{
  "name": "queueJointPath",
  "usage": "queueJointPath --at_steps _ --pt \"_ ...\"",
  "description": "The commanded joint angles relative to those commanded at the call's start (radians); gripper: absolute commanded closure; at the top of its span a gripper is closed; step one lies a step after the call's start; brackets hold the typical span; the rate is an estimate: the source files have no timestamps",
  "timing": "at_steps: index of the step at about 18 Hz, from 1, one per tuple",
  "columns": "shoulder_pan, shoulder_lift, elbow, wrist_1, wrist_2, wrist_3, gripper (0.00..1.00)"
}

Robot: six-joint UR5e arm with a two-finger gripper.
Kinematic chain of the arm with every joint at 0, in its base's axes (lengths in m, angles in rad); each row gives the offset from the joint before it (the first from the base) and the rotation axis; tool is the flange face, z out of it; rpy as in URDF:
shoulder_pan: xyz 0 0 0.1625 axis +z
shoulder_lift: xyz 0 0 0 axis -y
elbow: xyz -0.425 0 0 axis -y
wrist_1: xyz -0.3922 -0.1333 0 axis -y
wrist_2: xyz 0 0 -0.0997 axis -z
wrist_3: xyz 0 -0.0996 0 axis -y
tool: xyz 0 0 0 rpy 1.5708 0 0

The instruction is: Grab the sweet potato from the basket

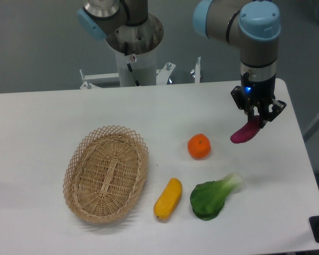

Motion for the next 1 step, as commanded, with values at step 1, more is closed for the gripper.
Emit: queueJointPath --at_steps 1 --pt "-0.002 0.0 -0.003 0.002 0.0 -0.002 0.74"
